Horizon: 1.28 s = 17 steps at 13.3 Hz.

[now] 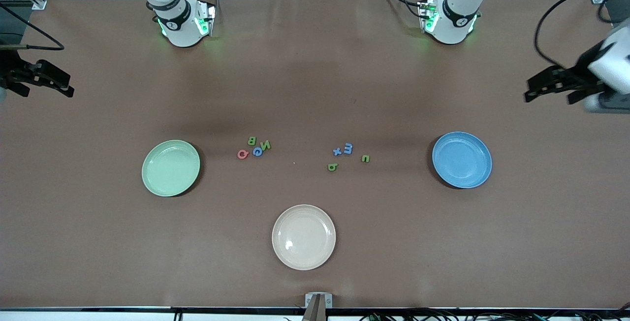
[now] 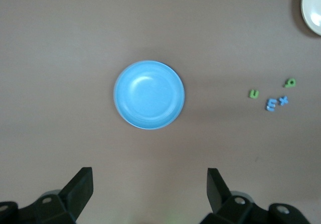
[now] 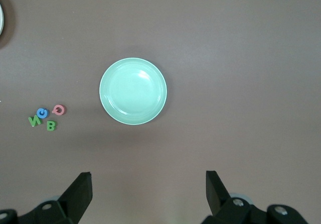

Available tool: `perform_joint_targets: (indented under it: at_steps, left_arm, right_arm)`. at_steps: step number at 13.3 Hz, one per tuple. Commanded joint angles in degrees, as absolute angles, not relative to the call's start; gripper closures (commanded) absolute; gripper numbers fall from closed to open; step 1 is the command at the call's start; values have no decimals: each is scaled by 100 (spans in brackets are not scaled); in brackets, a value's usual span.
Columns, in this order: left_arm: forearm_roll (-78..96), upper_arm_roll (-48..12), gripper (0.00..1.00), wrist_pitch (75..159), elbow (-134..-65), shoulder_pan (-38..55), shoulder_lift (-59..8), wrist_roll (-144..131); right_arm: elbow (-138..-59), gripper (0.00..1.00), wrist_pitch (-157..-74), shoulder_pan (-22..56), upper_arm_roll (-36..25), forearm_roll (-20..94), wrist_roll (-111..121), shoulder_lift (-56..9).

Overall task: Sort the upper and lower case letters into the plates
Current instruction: 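Reach the left gripper to the green u while the right gripper reaches the pink Q, then grasp the green u with the left gripper while the right gripper grasps the Q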

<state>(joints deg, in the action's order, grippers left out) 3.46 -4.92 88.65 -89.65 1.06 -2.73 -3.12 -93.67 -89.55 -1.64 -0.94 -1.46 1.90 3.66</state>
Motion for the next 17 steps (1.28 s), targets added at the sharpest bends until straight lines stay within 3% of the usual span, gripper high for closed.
perform_joint_targets:
  at_steps: [1,7,10,17]
  left_arm:
    - [246,-1044,0,8929,-8903,193,-763,-1034]
    - [37,-1274,0,10052,-9122,1246,-1818,-2580]
    - [-211,-1283,0,10834,-9456,1695,-2257,-3302]
    - [-965,-1274,0,13523,-10800,2276,-2803,-3990]
  right_arm:
    - [-9325,0,-9017,-158,-79,-211,167,238]
    - [-9088,0,-9885,-386,-97,-263,237,-1158]
    - [-9202,0,-10247,-562,-97,-168,281,-1536]
    - [-10695,0,-12005,-748,-79,921,396,-1714]
